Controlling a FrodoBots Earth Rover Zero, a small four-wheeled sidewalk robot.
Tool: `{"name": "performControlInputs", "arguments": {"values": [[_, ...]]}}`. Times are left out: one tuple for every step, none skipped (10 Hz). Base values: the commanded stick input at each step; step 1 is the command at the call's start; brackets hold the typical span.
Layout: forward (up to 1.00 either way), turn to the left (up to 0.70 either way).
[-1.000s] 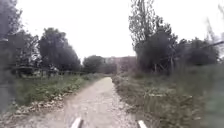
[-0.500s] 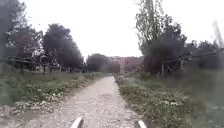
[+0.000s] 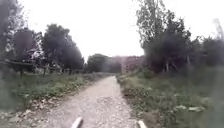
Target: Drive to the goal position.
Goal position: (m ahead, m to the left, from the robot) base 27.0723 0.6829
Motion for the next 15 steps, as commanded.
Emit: {"name": "performControlInputs", "arguments": {"values": [[0.70,0.00],[0.70,0.00],[0.70,0.00],[0.70,0.00],[0.70,0.00],[0.70,0.00],[0.70,0.00],[0.70,0.00],[0.70,0.00],[0.70,0.00],[0.70,0.00],[0.70,0.00],[0.70,0.00],[0.70,0.00],[0.70,0.00]]}}
